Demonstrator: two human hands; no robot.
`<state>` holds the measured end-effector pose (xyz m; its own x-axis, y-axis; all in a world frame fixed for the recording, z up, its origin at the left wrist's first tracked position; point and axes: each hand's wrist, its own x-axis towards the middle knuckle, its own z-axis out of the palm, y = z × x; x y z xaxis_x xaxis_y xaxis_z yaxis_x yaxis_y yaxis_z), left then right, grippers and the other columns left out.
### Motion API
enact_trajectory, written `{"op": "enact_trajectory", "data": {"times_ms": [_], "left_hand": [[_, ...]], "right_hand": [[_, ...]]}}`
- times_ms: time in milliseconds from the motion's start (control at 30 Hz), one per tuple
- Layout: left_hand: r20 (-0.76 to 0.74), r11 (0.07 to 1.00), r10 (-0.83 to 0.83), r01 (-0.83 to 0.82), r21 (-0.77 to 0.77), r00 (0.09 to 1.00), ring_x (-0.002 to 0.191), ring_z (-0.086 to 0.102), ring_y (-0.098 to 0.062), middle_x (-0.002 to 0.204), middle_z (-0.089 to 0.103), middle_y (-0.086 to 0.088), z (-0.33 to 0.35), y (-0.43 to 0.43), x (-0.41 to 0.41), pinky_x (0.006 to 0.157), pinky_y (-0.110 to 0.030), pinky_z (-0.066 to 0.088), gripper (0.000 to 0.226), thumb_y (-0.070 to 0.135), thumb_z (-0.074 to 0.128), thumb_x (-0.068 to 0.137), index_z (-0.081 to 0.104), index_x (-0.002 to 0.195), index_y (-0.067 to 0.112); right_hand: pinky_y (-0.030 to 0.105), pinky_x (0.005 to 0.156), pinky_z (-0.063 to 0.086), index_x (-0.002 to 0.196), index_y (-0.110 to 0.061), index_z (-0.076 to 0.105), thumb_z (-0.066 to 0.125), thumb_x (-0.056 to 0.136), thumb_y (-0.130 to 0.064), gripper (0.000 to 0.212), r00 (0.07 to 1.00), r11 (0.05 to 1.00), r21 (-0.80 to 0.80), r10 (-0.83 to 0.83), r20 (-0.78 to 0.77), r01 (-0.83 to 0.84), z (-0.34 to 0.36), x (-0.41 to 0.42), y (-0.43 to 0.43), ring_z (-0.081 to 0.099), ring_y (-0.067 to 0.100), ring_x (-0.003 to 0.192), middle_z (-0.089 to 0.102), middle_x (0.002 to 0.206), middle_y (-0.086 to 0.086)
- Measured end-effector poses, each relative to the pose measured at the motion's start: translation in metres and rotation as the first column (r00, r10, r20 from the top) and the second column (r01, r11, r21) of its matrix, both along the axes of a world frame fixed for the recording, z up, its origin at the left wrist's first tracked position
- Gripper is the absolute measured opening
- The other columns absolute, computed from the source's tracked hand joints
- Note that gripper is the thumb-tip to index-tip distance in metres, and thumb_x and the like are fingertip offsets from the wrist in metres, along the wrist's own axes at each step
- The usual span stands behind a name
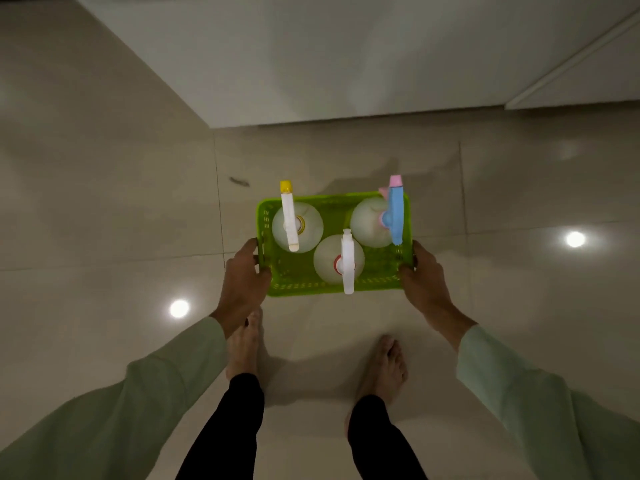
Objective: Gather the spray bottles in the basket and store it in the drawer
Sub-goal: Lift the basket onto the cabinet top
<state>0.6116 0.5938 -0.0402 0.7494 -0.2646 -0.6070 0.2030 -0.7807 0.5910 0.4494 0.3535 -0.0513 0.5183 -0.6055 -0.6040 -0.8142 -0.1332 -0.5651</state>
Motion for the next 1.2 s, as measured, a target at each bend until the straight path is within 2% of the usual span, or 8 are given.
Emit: {"op": "enact_trajectory", "data": {"times_ms": [133,267,433,567,700,800,1000,1200], "left_hand": [[-0.001,0.997,0.013,-0.013,-0.072,1.0,0.083,0.069,-0.022,0.096,0.069,-0.002,0.086,-0.016,0.009,0.048,-0.015,0.055,0.046,-0.01,0.053,0.087,0.058,0.127,0.012],[0.027,0.992,0.019,-0.015,-0.126,0.999,0.09,0.071,-0.026,0.098,0.071,-0.006,0.174,-0.035,0.023,0.068,-0.046,0.063,0.045,-0.012,0.054,0.088,0.06,0.125,0.013],[0.046,0.984,0.048,-0.039,-0.173,0.998,0.086,0.071,-0.025,0.093,0.069,-0.002,0.266,-0.062,0.053,0.065,-0.047,0.064,0.045,-0.012,0.056,0.088,0.059,0.125,0.014],[0.029,0.973,0.093,-0.085,-0.217,0.995,0.076,0.072,-0.02,0.089,0.071,-0.001,0.313,-0.083,0.09,0.055,-0.042,0.063,0.047,-0.014,0.053,0.087,0.059,0.114,0.024],[0.026,0.968,0.106,-0.097,-0.23,0.994,0.067,0.072,-0.013,0.09,0.073,-0.003,0.331,-0.105,0.136,0.046,-0.03,0.059,0.044,-0.014,0.052,0.086,0.061,0.111,0.022],[0.016,0.968,0.128,-0.121,-0.221,0.992,0.059,0.074,-0.016,0.084,0.075,-0.006,0.331,-0.12,0.173,0.048,-0.032,0.059,0.044,-0.014,0.052,0.085,0.062,0.113,0.018],[-0.002,0.978,0.117,-0.116,-0.172,0.993,0.08,0.074,-0.037,0.093,0.075,-0.019,0.315,-0.153,0.231,0.065,-0.05,0.063,0.044,-0.011,0.051,0.085,0.062,0.121,0.01],[-0.011,0.988,0.097,-0.097,-0.119,0.995,0.084,0.073,-0.039,0.099,0.072,-0.018,0.297,-0.178,0.262,0.071,-0.057,0.062,0.046,-0.006,0.052,0.087,0.058,0.129,0.01]], "right_hand": [[0.036,0.069,0.048,0.126,-0.013,0.061,0.046,0.086,0.009,0.048,0.997,0.999,-0.004,0.034,0.063,-0.034,0.079,0.003,-0.023,0.063,0.033,0.088,0.069,0.098,0.013],[0.017,0.057,0.044,0.112,-0.015,0.065,0.046,0.085,0.01,0.041,0.992,0.999,0.009,0.034,0.122,-0.035,0.159,0.014,-0.048,0.062,0.016,0.076,0.069,0.091,0.012],[0.011,0.054,0.045,0.089,-0.025,0.063,0.046,0.083,0.011,0.041,0.976,0.999,-0.024,0.05,0.211,-0.046,0.249,0.045,-0.082,0.059,0.004,0.064,0.066,0.076,0.001],[0.046,0.064,0.064,0.103,-0.011,0.068,0.046,0.084,0.014,0.038,0.952,0.999,0.04,-0.013,0.306,0.001,0.297,0.084,-0.108,0.071,0.034,0.083,0.071,0.093,0.015],[0.034,0.055,0.063,0.101,-0.009,0.067,0.045,0.084,0.015,0.037,0.92,0.996,0.078,-0.066,0.387,0.039,0.314,0.131,-0.13,0.074,0.031,0.084,0.073,0.097,0.015],[0.039,0.06,0.064,0.102,-0.007,0.066,0.046,0.085,0.015,0.035,0.912,0.996,0.067,-0.08,0.403,0.058,0.31,0.165,-0.146,0.074,0.032,0.084,0.072,0.1,0.018],[0.037,0.059,0.064,0.105,-0.006,0.066,0.044,0.086,0.014,0.035,0.93,0.995,0.065,-0.093,0.355,0.074,0.287,0.225,-0.173,0.074,0.026,0.08,0.07,0.105,0.019],[0.035,0.053,0.064,0.101,-0.009,0.066,0.044,0.085,0.012,0.034,0.941,0.994,0.009,-0.108,0.321,0.112,0.271,0.256,-0.19,0.071,0.023,0.073,0.069,0.104,0.021]]}}
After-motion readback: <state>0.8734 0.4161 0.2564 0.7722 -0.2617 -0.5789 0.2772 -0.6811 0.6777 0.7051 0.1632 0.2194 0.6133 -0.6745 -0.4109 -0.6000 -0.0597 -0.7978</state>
